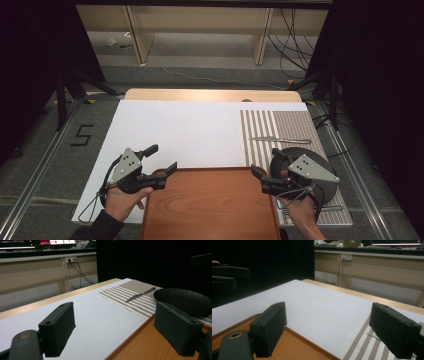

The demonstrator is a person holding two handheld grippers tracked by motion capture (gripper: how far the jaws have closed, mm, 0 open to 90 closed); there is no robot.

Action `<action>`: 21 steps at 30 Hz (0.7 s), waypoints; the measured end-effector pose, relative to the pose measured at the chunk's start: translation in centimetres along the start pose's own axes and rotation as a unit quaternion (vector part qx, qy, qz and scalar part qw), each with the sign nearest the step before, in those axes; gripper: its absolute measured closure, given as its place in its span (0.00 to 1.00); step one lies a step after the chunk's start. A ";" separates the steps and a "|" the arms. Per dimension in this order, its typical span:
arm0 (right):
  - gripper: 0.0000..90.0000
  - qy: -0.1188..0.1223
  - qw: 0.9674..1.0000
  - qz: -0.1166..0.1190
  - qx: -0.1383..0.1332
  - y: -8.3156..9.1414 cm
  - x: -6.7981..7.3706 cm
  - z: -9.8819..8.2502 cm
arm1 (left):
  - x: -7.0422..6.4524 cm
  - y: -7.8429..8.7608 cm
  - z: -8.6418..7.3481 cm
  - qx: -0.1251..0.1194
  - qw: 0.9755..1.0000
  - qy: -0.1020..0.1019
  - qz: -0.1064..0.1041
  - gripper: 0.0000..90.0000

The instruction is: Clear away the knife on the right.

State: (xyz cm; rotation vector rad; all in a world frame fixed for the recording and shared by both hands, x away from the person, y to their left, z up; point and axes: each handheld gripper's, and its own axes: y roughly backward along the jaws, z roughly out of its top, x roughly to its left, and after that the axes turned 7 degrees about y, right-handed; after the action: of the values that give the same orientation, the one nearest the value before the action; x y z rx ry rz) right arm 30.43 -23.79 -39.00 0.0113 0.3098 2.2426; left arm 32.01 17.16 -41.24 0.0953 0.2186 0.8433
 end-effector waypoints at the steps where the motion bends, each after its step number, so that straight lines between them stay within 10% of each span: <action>1: 0.17 0.000 1.000 0.000 0.000 0.0 0.0 0.0 | 0.0 0.0 0.0 0.000 1.000 0.000 0.000 0.19; 21: 0.17 -0.016 1.000 -0.009 0.007 0.6 -2.6 1.2 | 0.0 -0.1 0.0 -0.004 1.000 -0.005 -0.001 0.19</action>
State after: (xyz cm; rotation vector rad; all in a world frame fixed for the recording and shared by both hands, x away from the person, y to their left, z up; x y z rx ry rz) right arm 31.77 -25.92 -37.44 0.0510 0.3064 2.2205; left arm 32.06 17.13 -41.29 0.0914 0.2049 0.8416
